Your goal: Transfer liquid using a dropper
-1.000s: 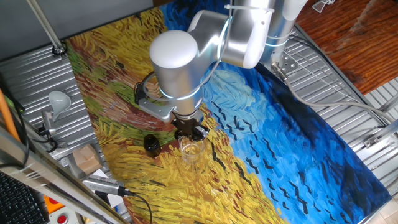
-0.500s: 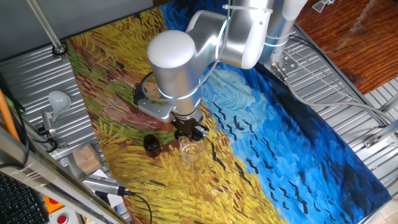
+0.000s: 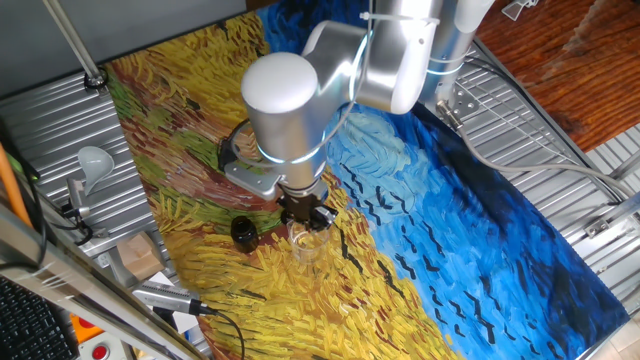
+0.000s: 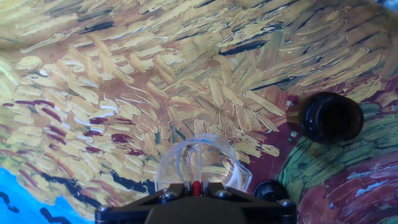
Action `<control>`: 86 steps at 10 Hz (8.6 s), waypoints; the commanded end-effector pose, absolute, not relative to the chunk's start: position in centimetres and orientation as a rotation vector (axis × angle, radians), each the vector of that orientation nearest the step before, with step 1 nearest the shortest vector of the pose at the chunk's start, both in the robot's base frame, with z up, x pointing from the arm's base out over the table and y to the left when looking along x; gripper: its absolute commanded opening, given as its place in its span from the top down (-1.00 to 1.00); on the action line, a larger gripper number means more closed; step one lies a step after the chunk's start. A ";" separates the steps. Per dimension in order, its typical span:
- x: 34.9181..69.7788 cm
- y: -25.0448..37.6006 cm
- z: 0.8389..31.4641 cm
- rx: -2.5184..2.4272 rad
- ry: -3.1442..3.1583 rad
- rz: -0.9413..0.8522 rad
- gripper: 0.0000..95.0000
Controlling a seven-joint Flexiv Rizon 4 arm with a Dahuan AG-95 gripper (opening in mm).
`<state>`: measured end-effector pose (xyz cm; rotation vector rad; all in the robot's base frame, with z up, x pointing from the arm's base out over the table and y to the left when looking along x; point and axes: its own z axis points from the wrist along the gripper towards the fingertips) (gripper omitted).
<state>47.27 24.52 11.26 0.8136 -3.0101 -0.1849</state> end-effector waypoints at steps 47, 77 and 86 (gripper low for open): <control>45.7 22.7 12.3 0.863 -3.000 -0.164 1.00; 44.9 23.6 15.9 0.808 -2.933 -0.234 1.00; 44.9 23.6 16.1 0.786 -2.956 -0.260 1.00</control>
